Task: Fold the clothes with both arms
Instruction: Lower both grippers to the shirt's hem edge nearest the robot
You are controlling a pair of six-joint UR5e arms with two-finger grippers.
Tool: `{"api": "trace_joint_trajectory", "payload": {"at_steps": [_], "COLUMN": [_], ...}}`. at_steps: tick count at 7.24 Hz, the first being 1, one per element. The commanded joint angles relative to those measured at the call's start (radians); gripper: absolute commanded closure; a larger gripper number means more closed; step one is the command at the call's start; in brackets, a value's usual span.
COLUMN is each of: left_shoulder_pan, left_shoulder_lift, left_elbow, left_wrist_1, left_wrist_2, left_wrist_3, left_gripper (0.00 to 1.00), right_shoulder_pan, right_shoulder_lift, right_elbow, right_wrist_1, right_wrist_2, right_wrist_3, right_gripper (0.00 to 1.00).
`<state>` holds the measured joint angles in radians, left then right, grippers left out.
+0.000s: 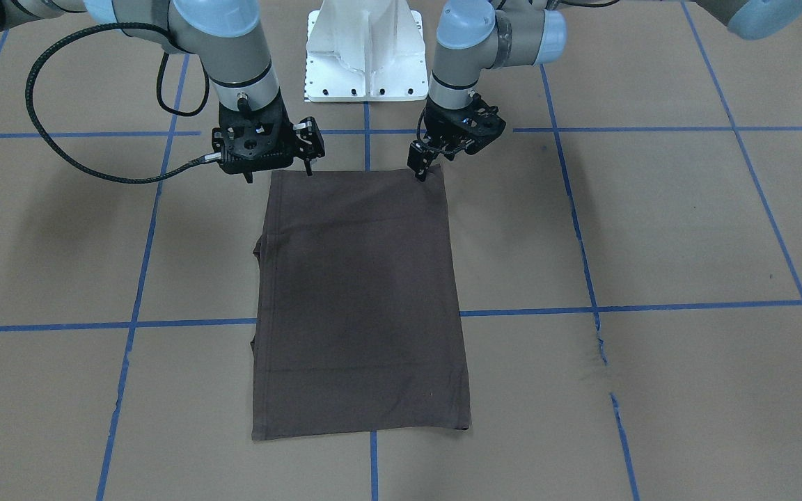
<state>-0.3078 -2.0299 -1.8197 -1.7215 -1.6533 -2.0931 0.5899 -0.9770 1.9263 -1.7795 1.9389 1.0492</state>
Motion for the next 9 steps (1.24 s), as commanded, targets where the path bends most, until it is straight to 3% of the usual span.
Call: {"api": "trace_joint_trajectory", "payload": {"at_steps": [1,3,4,6,7,9], "left_shoulder_pan": [-0.001,-0.001,-0.001,-0.001,-0.001,-0.001], "left_shoulder_lift": [-0.006,-0.019,-0.022,-0.023,-0.023,-0.023], "left_elbow": [0.02,0.025,0.025,0.023,0.022,0.007], "left_wrist_1": [-0.003,-0.001,-0.001,-0.001,-0.001,0.003], "left_wrist_2": [0.006,0.004,0.004,0.006,0.004,-0.003], "left_wrist_3": [-0.001,-0.002,-0.005,-0.005,0.002,0.015], "left_gripper": [0.15,0.18,0.28,0.89,1.0,1.0], "right_shoulder_pan": [0.001,0.005,0.011,0.014,0.016,0.016], "right_shoulder_lift": [-0.002,-0.002,-0.003,-0.006,-0.006,-0.008], "right_elbow": [0.0,0.0,0.0,0.0,0.0,0.0], "right_wrist_1": [0.0,0.0,0.0,0.0,0.0,0.0], "right_wrist_2": [0.0,0.002,0.012,0.023,0.023,0.031], "right_wrist_3": [0.0,0.0,-0.001,0.0,-0.001,0.0], "right_gripper": [0.0,0.0,0.0,0.0,0.0,0.0]}}
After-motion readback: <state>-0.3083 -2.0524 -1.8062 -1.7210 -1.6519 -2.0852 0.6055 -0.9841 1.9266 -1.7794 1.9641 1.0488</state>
